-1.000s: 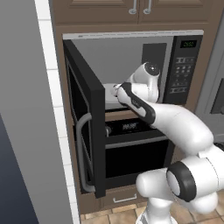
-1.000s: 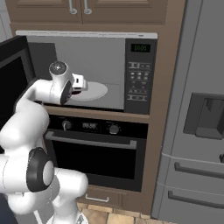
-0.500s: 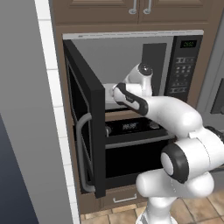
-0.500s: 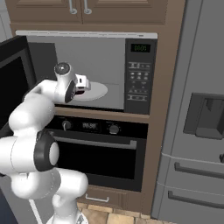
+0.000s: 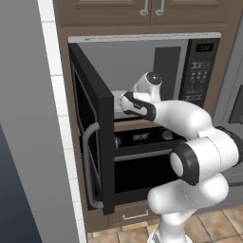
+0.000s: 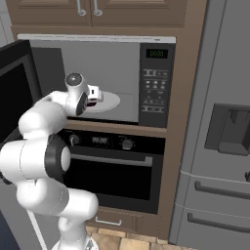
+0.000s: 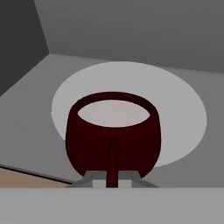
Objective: Pick the mug from the counter and place it inside the microwave. Then close the microwave.
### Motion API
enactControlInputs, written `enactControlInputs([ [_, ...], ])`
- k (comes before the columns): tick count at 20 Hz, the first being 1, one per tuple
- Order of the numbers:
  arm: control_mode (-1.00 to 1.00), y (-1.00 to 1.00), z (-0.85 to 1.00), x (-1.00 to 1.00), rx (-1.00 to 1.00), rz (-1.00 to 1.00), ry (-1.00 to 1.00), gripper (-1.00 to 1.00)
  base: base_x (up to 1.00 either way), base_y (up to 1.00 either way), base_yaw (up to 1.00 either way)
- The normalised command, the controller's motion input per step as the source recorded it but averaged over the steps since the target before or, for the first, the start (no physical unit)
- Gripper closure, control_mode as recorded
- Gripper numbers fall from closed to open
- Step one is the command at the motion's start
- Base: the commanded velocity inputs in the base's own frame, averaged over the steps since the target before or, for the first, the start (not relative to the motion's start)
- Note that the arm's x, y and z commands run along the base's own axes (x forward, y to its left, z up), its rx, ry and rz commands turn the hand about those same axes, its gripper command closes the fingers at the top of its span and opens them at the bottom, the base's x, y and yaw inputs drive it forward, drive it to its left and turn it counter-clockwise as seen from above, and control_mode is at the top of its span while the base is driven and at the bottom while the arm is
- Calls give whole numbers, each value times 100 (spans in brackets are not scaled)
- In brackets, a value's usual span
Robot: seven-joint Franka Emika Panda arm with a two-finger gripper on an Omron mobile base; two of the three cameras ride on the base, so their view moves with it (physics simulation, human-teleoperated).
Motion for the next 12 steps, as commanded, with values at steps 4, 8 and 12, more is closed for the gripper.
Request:
enactControlInputs([
  [4, -100, 0, -3, 38, 0, 0, 0, 100, 0, 0, 0],
  [8, -100, 0, -8, 33, 0, 0, 0, 100, 0, 0, 0],
  [12, -100, 0, -22, 21, 0, 0, 0, 100, 0, 0, 0],
])
